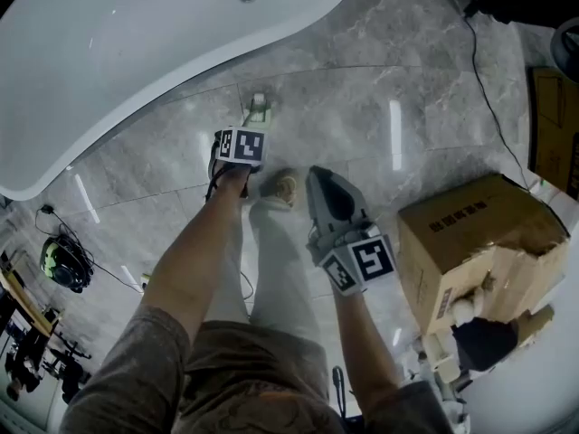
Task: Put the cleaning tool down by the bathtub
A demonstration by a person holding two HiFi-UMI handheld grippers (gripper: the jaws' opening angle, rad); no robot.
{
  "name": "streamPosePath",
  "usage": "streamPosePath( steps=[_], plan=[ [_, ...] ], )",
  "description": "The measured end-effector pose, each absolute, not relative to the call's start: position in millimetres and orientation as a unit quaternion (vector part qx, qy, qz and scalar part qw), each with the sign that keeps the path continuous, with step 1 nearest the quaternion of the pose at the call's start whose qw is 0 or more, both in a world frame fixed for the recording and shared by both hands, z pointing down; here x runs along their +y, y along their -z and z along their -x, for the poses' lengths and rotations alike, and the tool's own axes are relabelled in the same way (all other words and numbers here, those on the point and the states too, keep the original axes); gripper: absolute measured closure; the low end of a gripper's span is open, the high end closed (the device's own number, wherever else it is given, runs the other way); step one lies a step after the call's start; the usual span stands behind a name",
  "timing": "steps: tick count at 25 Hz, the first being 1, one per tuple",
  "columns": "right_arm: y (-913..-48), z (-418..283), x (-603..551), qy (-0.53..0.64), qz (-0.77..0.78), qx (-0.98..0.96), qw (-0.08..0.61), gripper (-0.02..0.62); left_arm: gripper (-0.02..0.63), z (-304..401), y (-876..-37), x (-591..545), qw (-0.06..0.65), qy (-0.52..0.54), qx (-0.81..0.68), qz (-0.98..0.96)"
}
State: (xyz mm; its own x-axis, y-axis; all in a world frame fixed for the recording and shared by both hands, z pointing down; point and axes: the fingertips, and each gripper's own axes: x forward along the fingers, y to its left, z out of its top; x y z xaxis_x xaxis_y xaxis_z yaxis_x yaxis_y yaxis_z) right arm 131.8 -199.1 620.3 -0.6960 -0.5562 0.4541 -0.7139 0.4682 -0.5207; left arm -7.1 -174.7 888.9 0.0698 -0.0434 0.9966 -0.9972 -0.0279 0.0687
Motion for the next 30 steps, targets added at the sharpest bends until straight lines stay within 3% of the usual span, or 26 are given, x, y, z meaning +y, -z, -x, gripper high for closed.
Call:
streamPosePath(
  steps=[4,7,11,19,30],
  plan=[
    [-592.6,-129.0,-200.0,-0.351,-0.379,-0.85,0.102,0.597,0.382,12.7,-850.5,-178.6,0.502,-0.451,-0.503,-0.54],
    [-569.9,-127.3,-197.4,-0.348,-0.384,-0.85,0.098,0.597,0.453,19.2,-813.6,-178.3,0.499,-0.442,-0.513,-0.541],
    [-534.5,-121.3,-187.4,-0.346,-0.387,-0.85,0.093,0.597,0.598,23.3,-763.6,-180.1,0.495,-0.413,-0.526,-0.555],
    [-457.7,-110.8,-159.2,-0.368,-0.387,-0.843,0.06,0.597,0.598,32.4,-633.6,-154.5,0.501,-0.355,-0.54,-0.576],
    [-361.9,-77.6,-131.5,-0.332,-0.317,-0.886,0.058,0.597,0.598,18.9,-474.6,-129.5,0.455,-0.255,-0.493,-0.696]
  ],
)
